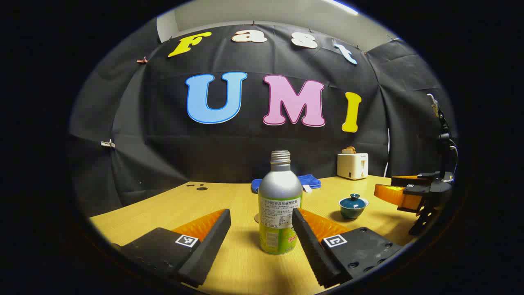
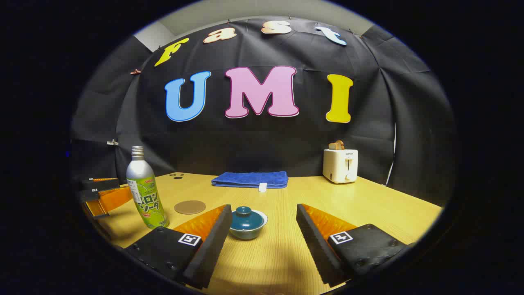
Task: Open the teacup lid with one hand, grasp the water bottle and pour water into the teacup with the other hand; after pouring, place the water bottle on the coaster and then close the teacup lid.
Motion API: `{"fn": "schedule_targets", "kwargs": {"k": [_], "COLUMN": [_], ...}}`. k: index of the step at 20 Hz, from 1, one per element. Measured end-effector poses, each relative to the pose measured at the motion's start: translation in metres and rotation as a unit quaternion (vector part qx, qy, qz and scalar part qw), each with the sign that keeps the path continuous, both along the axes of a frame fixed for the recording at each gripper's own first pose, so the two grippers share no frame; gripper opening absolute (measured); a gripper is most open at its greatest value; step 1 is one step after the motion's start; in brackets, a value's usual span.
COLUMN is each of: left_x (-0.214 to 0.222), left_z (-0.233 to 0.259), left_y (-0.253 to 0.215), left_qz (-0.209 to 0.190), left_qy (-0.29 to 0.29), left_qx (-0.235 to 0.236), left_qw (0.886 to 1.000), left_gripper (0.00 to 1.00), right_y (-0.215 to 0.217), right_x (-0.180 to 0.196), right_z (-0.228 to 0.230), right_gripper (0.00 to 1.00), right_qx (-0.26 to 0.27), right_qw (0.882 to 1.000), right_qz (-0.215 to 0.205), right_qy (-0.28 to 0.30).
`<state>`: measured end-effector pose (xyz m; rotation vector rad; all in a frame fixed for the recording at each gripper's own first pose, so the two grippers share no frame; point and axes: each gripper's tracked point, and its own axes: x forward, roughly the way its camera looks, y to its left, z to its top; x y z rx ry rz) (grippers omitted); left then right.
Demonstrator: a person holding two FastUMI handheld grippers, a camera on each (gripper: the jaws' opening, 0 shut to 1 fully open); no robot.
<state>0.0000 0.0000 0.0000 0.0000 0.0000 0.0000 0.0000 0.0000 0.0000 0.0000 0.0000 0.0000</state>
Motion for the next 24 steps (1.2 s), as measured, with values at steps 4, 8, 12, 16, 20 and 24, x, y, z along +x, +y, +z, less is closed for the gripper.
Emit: {"fn": "schedule_targets", "kwargs": {"k": [4,8,12,16,20,24], "left_x": [0.004,0.004,0.005,0.004,0.005,0.005], "left_z": [-0.006,-0.008,-0.008,-0.009,-0.009,-0.009], "left_y": [0.001,0.003,0.002,0.002,0.002,0.002], "left_qz": [0.003,0.007,0.008,0.008,0.01,0.01], "left_qy": [0.013,0.018,0.02,0.02,0.019,0.02], "left_qx": [-0.001,-0.002,0.0,-0.001,0.0,-0.001], "left_qw": [1.0,1.0,1.0,1.0,1.0,1.0], "left_gripper": [0.95,0.95,0.95,0.95,0.95,0.95], "right_y": [0.0,0.001,0.001,0.002,0.004,0.014], "right_x": [0.0,0.0,0.0,0.0,0.0,0.003], "right_z": [0.0,-0.001,-0.001,-0.001,-0.001,-0.002], "right_gripper": [0.98,0.98,0.98,0.98,0.98,0.98], "right_qx": [0.0,0.0,0.0,0.0,0.0,-0.001], "right_qw": [1.0,1.0,1.0,1.0,1.0,0.999], "right_qz": [0.0,0.002,0.005,0.007,0.01,0.036], "right_qy": [0.001,0.0,0.0,0.0,0.001,0.003]}}
